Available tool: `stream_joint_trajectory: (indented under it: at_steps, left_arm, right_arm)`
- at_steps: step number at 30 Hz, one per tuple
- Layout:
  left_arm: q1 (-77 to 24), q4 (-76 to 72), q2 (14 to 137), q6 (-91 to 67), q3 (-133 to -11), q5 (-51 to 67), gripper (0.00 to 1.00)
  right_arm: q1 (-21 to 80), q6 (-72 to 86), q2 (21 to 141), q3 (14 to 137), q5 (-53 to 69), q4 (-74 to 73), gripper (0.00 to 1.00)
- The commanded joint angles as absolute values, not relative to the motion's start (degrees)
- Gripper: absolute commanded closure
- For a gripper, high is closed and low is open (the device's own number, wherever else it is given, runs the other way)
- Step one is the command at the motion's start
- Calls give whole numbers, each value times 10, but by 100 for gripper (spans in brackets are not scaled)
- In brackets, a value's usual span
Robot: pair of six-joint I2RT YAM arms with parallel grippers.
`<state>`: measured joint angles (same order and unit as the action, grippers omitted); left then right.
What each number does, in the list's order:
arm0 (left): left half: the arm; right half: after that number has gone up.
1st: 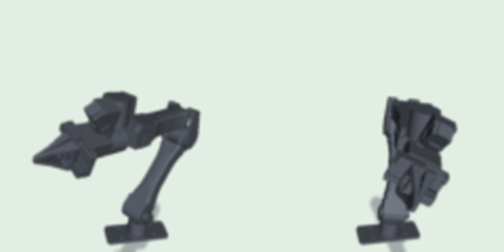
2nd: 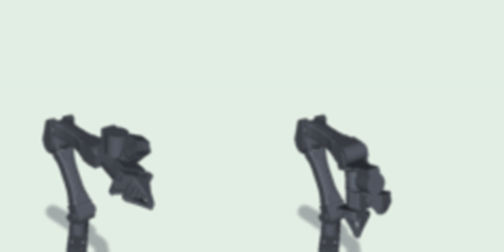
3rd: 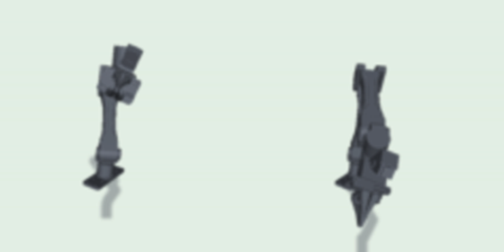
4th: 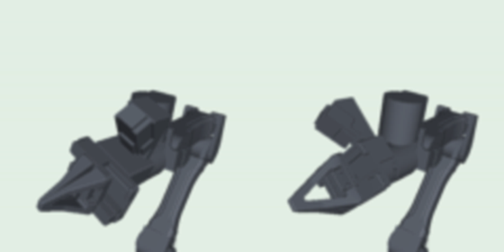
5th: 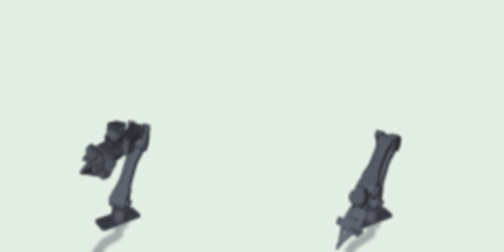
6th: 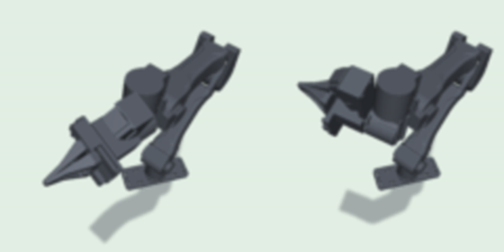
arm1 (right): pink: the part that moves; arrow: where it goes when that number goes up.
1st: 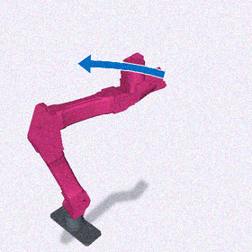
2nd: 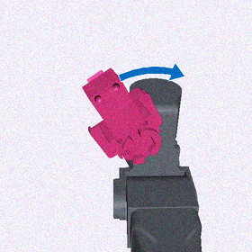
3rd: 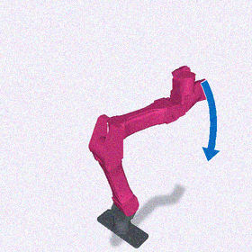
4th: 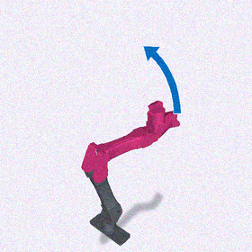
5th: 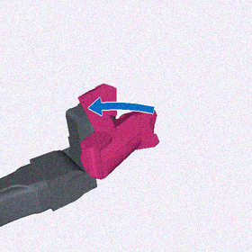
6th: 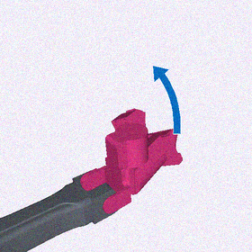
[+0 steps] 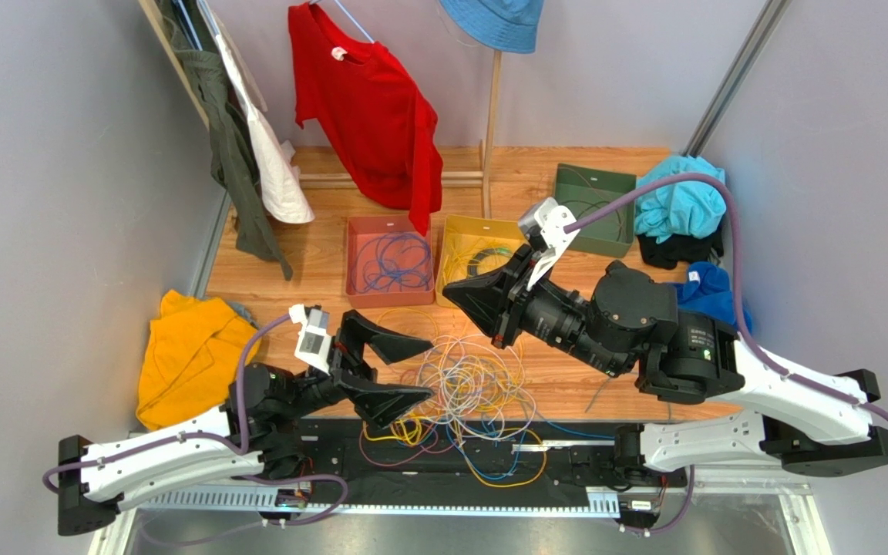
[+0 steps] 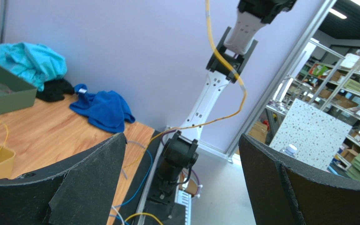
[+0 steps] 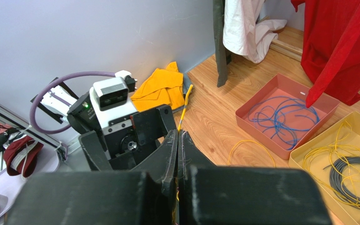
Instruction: Untangle the cables
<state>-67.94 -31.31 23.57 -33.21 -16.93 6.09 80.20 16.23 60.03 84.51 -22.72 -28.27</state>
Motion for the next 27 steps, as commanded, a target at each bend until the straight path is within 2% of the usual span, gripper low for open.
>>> stream_joint_trajectory:
  at_steps: [1,14,16,17,19,20,21,24,25,27]
  left_arm:
    - [-685,-379,252,-310,-197,90,1]
    - [-686,-410,361,-282,-256,107,3]
    - [-686,-395,363,-277,-261,102,22]
    - [-686,-383,362,-270,-271,96,51]
    - [-686,-313,359,-269,-289,70,94]
    - [-686,-274,356,-267,-320,34,100]
    - [-686,-241,355,-262,-336,21,100]
    - [-686,-123,363,-242,-412,-27,100]
    - [-686,-74,373,-232,-433,-40,100]
    - [-686,-31,388,-217,-502,-71,100]
  right_arm:
    - [799,156,606,837,-235,-248,100]
    - [783,170,607,796,-217,-226,100]
    - [783,170,603,791,-218,-227,100]
    - [782,170,596,789,-220,-226,100]
    - [783,170,585,781,-228,-228,100]
    - [783,171,575,777,-231,-229,100]
    - [782,172,569,775,-237,-232,100]
    - [782,173,538,761,-256,-236,74]
    - [783,174,530,752,-263,-236,58]
    - [783,176,502,740,-283,-238,47]
